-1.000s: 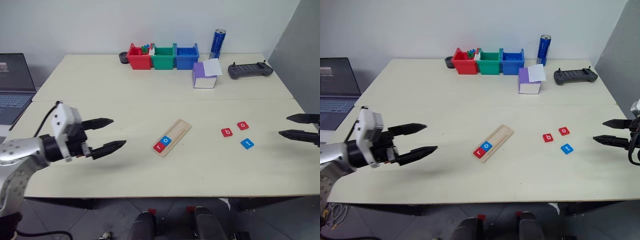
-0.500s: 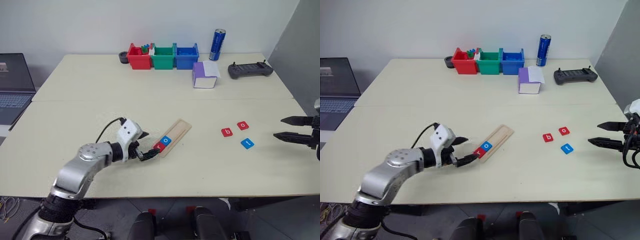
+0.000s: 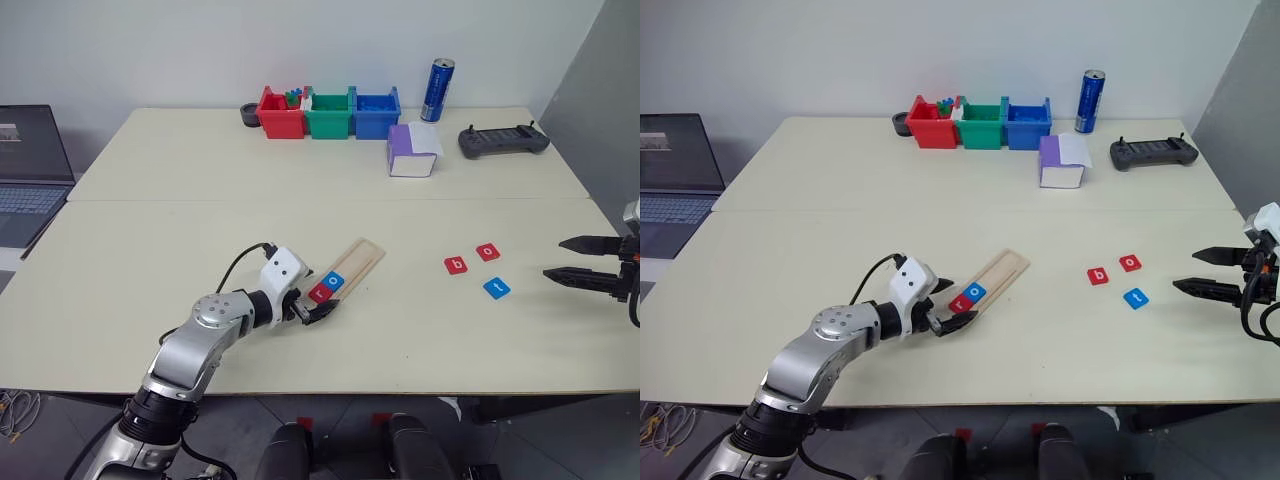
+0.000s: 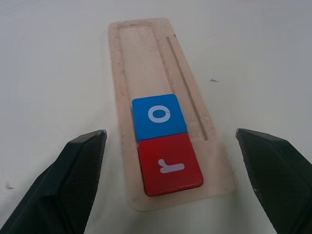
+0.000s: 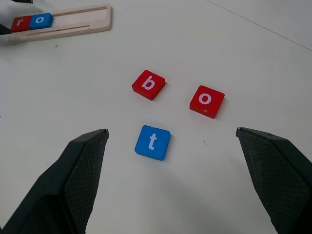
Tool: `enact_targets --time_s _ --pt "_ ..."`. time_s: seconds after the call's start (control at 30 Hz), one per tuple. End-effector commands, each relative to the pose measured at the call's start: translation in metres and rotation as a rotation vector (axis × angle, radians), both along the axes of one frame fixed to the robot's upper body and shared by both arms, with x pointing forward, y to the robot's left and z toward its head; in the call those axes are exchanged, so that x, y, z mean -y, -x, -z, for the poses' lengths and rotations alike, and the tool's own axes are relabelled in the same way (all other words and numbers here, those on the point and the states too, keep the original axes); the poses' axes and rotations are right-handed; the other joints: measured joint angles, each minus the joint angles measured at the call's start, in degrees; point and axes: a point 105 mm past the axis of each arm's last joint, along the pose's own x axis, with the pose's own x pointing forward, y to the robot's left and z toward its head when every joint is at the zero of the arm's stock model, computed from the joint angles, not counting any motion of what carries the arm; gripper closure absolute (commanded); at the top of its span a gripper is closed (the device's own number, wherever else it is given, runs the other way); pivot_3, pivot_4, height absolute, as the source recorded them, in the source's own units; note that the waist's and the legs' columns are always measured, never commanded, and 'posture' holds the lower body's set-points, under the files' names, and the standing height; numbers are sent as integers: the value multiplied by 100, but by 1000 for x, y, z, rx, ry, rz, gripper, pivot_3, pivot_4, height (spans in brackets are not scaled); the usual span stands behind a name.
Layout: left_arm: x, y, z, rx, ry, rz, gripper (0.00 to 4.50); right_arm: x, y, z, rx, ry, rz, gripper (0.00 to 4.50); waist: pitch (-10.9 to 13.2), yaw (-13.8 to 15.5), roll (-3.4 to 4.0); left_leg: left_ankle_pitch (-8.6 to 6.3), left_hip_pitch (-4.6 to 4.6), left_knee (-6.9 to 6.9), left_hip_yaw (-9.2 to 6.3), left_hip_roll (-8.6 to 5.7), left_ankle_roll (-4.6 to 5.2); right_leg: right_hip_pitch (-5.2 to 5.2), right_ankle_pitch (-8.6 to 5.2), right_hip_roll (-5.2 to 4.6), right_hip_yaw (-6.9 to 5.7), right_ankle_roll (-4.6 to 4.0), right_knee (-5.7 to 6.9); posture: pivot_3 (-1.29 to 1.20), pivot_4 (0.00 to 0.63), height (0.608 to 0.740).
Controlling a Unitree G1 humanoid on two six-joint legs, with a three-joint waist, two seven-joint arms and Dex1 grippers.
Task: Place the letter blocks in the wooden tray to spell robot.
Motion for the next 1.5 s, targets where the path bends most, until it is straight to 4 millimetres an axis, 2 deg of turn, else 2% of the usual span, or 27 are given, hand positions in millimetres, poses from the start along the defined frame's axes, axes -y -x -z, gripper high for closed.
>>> enact_targets --time_s 0.03,0.27,1.0,1.5 --pt "8 0 -5 33 -6 7 0 -1 1 -14 54 -11 -5 39 0 3 0 0 0 0 0 0 0 0 0 0 0 0 0 0 150 740" --pt "17 -2 0 36 -22 -3 0 -1 1 -14 55 -10 -2 39 0 6 0 0 1 0 0 0 0 0 0 0 0 1 0 0 150 740" --pt "12 -9 6 38 -31 -149 0 -1 0 -14 45 5 5 39 -1 21 0 0 1 3 -1 -1 0 2 2 0 1 3 0 0 150 740" --pt "20 -1 24 -18 -79 -109 0 -3 3 -14 45 1 13 39 -5 43 1 0 2 4 -1 -2 0 5 2 0 0 4 -1 0 150 740"
